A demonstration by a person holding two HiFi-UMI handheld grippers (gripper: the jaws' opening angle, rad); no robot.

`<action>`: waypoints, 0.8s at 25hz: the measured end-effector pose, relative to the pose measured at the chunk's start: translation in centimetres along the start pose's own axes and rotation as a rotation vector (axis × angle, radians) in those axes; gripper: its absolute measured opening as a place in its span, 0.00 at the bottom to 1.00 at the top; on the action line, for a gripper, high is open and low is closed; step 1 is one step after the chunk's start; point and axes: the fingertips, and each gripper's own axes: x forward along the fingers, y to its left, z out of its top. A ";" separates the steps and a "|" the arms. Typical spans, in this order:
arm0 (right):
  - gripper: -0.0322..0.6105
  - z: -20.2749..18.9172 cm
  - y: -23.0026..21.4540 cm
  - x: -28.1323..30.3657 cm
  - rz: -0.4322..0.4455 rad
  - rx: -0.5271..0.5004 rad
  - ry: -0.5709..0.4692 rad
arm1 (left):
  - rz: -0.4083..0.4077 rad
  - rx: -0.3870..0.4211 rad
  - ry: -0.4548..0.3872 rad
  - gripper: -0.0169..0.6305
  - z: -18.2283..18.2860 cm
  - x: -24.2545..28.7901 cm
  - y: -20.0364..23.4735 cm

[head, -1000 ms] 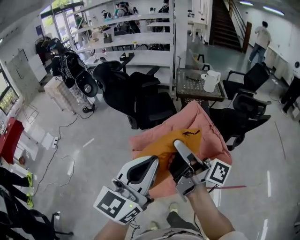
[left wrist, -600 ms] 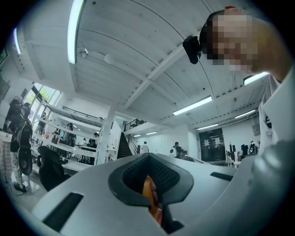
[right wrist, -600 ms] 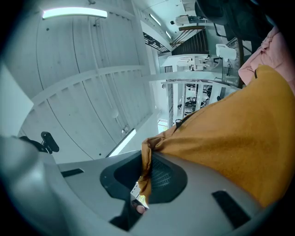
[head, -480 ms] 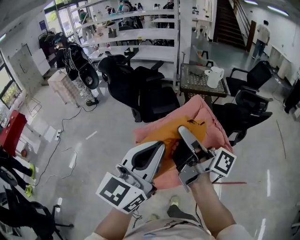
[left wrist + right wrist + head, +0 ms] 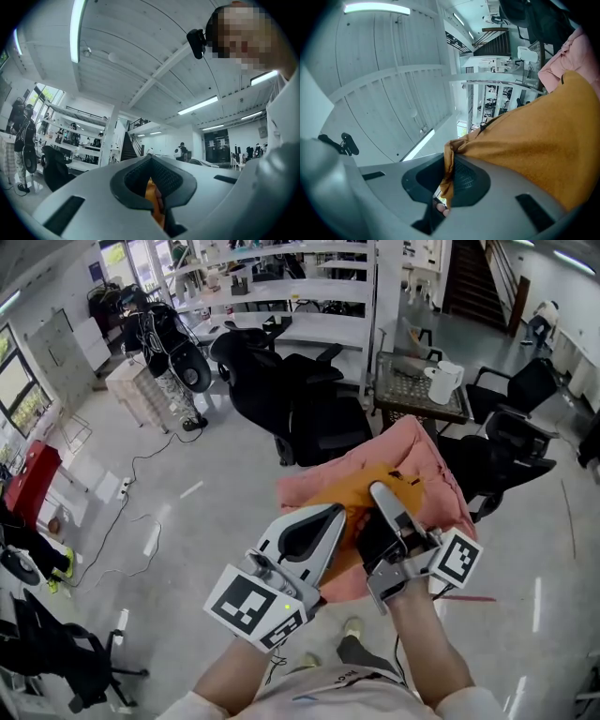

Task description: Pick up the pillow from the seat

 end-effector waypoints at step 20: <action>0.10 -1.1 -0.9 -0.7 -0.010 0.009 0.013 | 0.012 -0.002 0.008 0.04 -0.8 -0.2 -0.1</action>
